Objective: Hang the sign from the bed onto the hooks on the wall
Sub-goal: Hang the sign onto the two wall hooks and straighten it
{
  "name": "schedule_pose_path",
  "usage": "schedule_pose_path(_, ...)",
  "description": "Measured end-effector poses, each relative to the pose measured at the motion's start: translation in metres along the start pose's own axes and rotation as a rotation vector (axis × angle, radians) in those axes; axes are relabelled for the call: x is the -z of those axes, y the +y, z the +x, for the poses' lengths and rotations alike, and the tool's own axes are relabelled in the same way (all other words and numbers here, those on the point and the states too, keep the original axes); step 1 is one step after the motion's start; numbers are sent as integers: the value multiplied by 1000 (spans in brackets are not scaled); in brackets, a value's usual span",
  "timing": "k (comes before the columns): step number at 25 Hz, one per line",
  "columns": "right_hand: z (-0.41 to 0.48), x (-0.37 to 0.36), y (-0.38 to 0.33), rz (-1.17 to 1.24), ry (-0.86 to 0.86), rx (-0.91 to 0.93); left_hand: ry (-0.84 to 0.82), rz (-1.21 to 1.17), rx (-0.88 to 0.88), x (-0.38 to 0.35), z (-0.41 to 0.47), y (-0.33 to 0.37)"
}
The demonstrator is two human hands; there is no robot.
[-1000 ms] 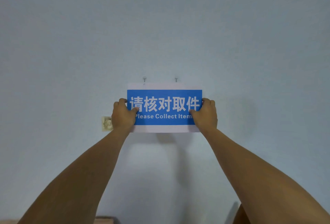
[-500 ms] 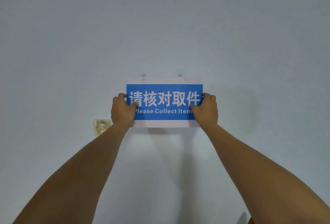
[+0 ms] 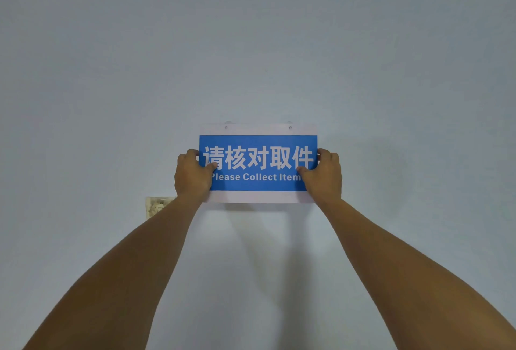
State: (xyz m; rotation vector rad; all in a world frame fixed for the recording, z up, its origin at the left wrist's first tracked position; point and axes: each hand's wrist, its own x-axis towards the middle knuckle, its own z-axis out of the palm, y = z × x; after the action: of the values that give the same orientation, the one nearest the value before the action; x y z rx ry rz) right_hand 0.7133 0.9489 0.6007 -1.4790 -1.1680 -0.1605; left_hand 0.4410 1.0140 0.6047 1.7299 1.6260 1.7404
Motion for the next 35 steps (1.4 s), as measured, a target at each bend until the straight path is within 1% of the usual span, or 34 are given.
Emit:
schedule_pose_path(8, 6, -2, 7, -22, 0, 11, -32, -10, -3, -18, 8, -9)
schedule_pose_path(16, 8, -10, 3, -8, 2, -1, -25, -41, -2, -20, 20, -13)
schedule_pose_path(27, 12, -23, 11, -28, 0, -16, -61, -32, -4, -29, 29, -25)
schedule_pose_path(35, 4, -30, 21, 24, 2, -31, -50, -30, -32, -35, 28, -35)
